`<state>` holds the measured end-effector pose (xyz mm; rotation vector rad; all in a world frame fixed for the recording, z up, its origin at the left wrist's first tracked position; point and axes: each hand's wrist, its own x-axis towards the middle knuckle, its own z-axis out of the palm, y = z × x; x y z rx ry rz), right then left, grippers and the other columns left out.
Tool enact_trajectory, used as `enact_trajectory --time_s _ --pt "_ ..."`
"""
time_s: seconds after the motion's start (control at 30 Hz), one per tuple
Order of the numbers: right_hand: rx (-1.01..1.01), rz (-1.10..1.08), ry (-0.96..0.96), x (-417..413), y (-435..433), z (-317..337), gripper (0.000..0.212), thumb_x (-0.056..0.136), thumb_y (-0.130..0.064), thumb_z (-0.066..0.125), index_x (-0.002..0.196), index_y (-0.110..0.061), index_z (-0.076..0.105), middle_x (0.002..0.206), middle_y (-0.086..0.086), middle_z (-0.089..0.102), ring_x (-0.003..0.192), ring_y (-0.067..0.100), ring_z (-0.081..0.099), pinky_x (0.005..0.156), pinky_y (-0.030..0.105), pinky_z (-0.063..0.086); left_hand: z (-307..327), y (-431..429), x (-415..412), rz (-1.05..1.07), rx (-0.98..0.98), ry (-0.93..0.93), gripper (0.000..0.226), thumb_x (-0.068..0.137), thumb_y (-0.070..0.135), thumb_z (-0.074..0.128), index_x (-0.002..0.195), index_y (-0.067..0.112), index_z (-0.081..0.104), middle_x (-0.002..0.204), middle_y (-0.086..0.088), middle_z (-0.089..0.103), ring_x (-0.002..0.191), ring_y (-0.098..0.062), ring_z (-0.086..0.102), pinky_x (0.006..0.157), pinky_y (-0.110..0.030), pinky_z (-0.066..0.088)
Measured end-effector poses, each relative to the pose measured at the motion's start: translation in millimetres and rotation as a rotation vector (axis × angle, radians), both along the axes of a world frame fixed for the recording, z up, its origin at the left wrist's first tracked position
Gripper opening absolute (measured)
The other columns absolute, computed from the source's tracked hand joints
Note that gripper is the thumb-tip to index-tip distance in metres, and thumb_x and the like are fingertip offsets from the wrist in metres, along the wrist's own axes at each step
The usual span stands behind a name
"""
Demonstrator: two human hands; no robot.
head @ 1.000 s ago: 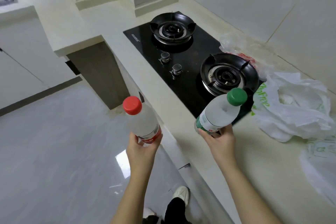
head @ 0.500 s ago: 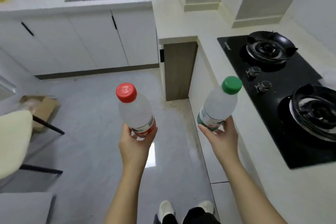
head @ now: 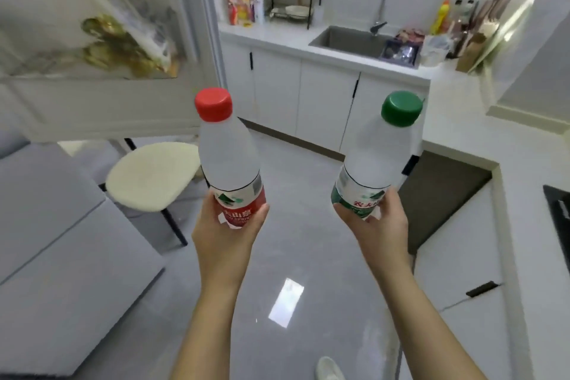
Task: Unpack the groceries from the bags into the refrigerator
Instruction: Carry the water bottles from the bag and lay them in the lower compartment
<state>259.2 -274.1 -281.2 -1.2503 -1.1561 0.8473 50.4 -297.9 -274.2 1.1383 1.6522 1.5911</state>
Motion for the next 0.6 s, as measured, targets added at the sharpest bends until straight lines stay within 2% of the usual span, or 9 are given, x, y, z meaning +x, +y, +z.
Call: enact_trajectory --time_s 0.07,0.17,0.2,0.3,0.4,0.53,0.6 --pt "0.002 0.095 0.007 -15.8 16.2 5.3 0.054 0.073 -0.003 0.082 0.108 -0.035 0.055 0.111 -0.013 0.064 0.095 -0.009 0.062 0.075 0.012 0.052 4.9 -3.9 -11.7 0.093 0.004 -0.013 0.057 0.072 0.023 0.084 0.121 0.029 0.053 0.105 0.024 0.06 0.09 0.024 0.053 0.069 0.004 0.04" --pt "0.004 0.267 0.01 -36.1 40.2 12.1 0.057 0.073 -0.009 0.084 0.119 -0.031 0.058 0.113 -0.015 0.065 0.1 -0.006 0.061 0.074 0.013 0.052 14.3 -11.4 -23.1 0.28 0.001 -0.026 0.057 0.071 0.025 0.084 0.121 0.03 0.057 0.109 0.019 0.065 0.097 0.012 0.059 0.078 -0.011 0.051" --pt "0.008 0.32 0.014 -43.0 46.2 15.4 0.059 0.073 -0.01 0.084 0.121 -0.03 0.058 0.113 -0.016 0.065 0.101 -0.005 0.061 0.074 0.015 0.052 18.7 -15.2 -25.3 0.339 0.009 -0.017 0.055 0.071 0.025 0.085 0.118 0.031 0.059 0.107 0.019 0.066 0.096 0.011 0.06 0.079 -0.012 0.051" --pt "0.026 0.464 0.026 -63.1 58.8 25.0 0.058 0.074 -0.01 0.084 0.118 -0.035 0.058 0.107 -0.024 0.066 0.096 -0.007 0.062 0.072 0.014 0.052 31.1 -26.9 -29.3 0.498 0.054 0.012 0.049 0.07 0.019 0.085 0.108 0.035 0.059 0.099 0.024 0.065 0.089 0.016 0.059 0.069 -0.001 0.043" --pt "0.02 0.626 0.055 -80.3 63.6 31.3 0.055 0.075 -0.011 0.083 0.119 -0.036 0.06 0.107 -0.021 0.068 0.088 0.002 0.066 0.07 0.017 0.052 37.6 -44.1 -30.5 0.662 0.071 0.05 0.05 0.068 0.016 0.086 0.107 0.032 0.06 0.096 0.024 0.066 0.087 0.015 0.06 0.068 0.0 0.041" --pt "0.037 0.788 0.07 -102.2 63.4 38.8 0.058 0.075 -0.009 0.083 0.124 -0.029 0.061 0.111 -0.016 0.068 0.099 0.0 0.063 0.076 0.022 0.055 41.5 -74.9 -31.5 0.875 0.07 0.101 0.049 0.067 0.017 0.087 0.108 0.025 0.061 0.095 0.023 0.064 0.084 0.017 0.059 0.067 0.001 0.039" --pt "0.044 0.846 0.082 -114.0 61.0 43.3 0.056 0.074 -0.007 0.083 0.123 -0.026 0.061 0.109 -0.015 0.069 0.099 -0.002 0.063 0.078 0.024 0.056 45.7 -89.9 -33.5 0.953 0.062 0.129 0.05 0.066 0.021 0.087 0.108 0.027 0.061 0.095 0.021 0.065 0.085 0.011 0.061 0.07 -0.004 0.043"
